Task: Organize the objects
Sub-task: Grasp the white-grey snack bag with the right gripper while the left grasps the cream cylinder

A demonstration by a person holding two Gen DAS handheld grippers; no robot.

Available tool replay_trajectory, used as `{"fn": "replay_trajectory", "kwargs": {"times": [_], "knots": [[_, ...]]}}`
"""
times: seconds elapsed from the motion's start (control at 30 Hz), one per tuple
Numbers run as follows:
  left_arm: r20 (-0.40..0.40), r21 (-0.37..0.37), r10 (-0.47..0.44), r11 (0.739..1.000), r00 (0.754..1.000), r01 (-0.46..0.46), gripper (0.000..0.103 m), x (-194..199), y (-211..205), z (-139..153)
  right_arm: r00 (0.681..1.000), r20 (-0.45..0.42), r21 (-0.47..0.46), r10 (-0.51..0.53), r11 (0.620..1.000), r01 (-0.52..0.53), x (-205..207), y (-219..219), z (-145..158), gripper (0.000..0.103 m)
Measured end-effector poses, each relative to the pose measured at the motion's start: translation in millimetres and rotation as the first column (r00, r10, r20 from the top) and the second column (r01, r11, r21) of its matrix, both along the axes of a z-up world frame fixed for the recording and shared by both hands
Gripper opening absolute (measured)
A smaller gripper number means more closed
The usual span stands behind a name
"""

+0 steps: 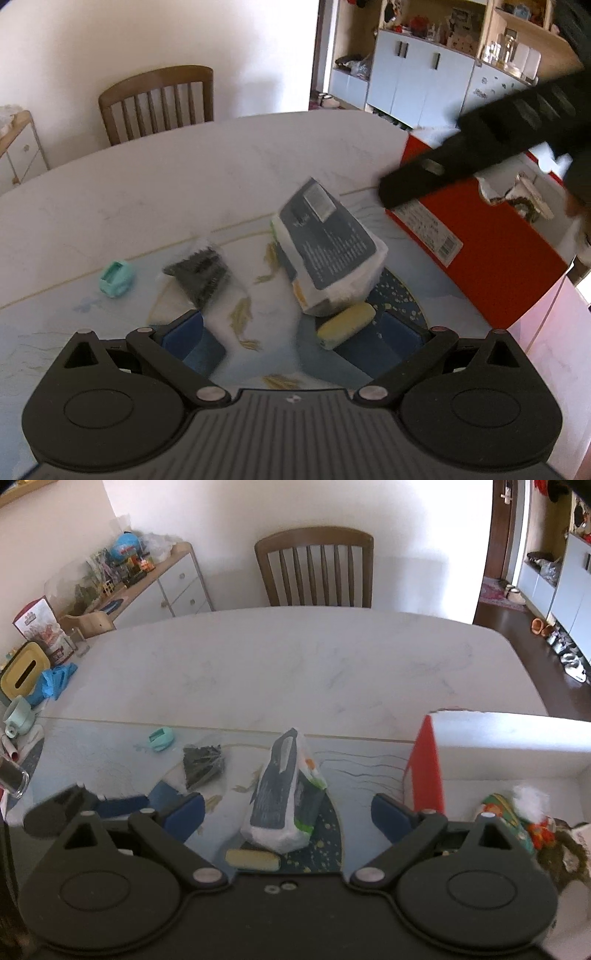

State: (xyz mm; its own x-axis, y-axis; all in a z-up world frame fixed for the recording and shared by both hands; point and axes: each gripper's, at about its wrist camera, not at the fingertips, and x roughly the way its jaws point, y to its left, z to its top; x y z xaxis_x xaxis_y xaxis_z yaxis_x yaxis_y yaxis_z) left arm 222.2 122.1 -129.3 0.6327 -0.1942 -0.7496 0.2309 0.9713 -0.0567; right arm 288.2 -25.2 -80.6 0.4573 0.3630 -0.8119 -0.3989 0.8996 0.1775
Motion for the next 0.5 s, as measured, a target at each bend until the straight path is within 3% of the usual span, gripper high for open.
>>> {"fn": "replay_trajectory", "kwargs": {"times": [0.5], "knots": [[-0.028, 0.011, -0.006, 1.000, 1.000, 0.006, 0.102, 15, -35, -38, 0.995, -0.092, -0.067, 0.028, 0.997, -0.034, 33, 27, -41, 0.088]]}}
